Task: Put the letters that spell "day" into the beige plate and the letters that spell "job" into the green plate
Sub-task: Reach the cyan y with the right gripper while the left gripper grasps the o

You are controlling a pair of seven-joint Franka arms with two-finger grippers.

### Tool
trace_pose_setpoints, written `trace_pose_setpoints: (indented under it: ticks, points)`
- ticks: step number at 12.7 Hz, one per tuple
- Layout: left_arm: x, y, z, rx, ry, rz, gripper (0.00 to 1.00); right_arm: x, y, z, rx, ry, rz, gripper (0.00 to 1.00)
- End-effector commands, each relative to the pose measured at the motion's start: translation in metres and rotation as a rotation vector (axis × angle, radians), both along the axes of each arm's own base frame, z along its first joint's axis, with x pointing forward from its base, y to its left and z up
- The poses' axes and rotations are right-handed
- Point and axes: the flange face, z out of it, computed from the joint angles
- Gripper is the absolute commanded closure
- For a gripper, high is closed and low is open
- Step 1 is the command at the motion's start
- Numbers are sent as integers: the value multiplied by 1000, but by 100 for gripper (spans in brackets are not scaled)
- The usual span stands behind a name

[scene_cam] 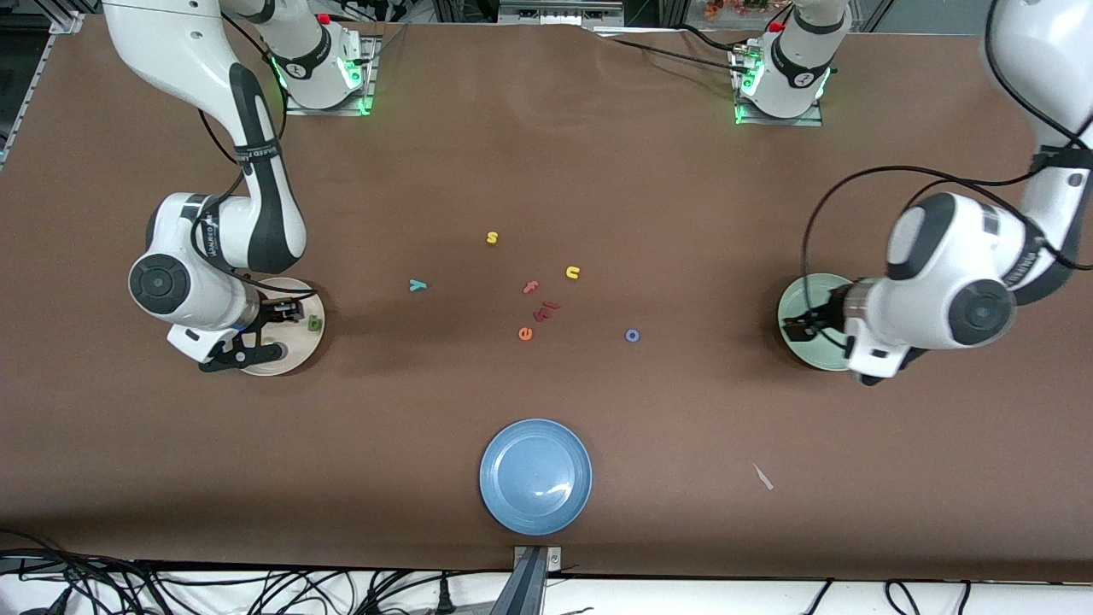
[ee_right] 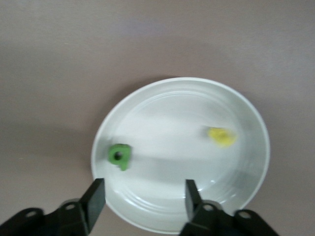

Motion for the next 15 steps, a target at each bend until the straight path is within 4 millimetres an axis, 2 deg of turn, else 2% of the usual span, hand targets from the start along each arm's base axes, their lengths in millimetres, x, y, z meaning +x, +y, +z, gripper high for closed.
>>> trace_pose_setpoints:
  ticks: [1, 3, 6, 7, 8, 10, 12, 13, 15]
  points:
    - [13, -87, -6, -37, -50, 66, 2, -9, 40, 9, 10, 13, -92, 0]
    - [22, -146, -36, -94, -101, 86, 5, -22, 84, 7, -7, 31, -103, 0]
    - [16, -191, -87, -1, -153, 30, 7, -45, 139, 13, 24, 61, 12, 0]
    - [13, -196, -100, 27, -165, 16, 12, -53, 148, 16, 44, 68, 65, 0]
    - [12, -200, -114, 26, -166, 12, 22, -61, 156, 17, 66, 71, 145, 0]
    - [15, -206, -131, -9, -196, 29, 27, -65, 154, 18, 109, 66, 322, 0]
    - [8, -218, -134, -9, -191, 32, 29, -70, 150, 9, 135, 74, 489, 0]
    - [7, -219, -136, -6, -187, 38, 37, -71, 147, 4, 144, 60, 568, 0]
    - [0, -230, -141, -3, -181, 18, 39, -74, 145, -6, 156, 27, 715, 0]
